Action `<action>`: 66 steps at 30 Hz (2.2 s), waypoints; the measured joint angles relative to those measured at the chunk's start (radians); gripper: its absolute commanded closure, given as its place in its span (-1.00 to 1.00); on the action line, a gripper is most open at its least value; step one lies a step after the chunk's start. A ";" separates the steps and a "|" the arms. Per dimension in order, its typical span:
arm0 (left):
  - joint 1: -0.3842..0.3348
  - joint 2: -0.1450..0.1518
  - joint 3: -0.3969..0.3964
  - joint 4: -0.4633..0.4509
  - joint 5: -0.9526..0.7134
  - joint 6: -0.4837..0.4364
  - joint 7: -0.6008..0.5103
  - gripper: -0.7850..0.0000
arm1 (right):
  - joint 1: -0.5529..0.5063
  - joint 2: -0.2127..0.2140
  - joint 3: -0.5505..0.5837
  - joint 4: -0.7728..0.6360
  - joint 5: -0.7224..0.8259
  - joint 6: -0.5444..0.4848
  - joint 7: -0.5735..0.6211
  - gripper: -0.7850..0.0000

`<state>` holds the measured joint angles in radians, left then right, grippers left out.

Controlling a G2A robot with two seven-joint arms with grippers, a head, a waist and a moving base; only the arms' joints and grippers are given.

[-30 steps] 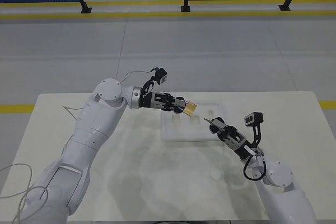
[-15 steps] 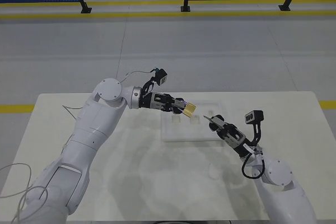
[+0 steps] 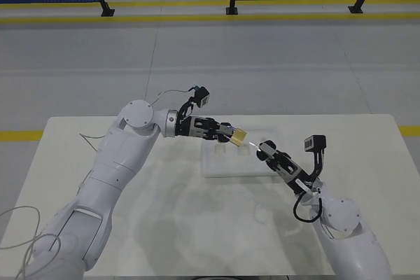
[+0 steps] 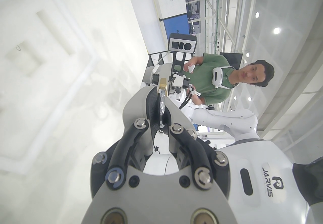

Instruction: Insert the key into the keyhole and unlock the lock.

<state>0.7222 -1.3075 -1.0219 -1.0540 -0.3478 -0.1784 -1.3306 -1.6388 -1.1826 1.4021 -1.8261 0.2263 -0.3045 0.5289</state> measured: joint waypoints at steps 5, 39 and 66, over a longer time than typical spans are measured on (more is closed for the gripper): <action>0.012 0.008 -0.009 -0.027 0.009 0.017 0.004 1.00 | 0.003 0.000 -0.006 0.001 0.000 0.011 -0.009 1.00; 0.014 0.013 -0.010 -0.038 0.014 0.026 0.001 1.00 | 0.040 -0.002 -0.043 0.023 0.047 0.053 -0.002 1.00; 0.014 0.013 -0.010 -0.038 0.014 0.026 0.001 1.00 | 0.069 -0.003 -0.061 0.041 0.048 0.067 -0.004 1.00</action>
<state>0.7362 -1.2945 -1.0322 -1.0918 -0.3339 -0.1524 -1.3300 -1.5698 -1.1853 1.3408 -1.7854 0.2740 -0.2371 0.5245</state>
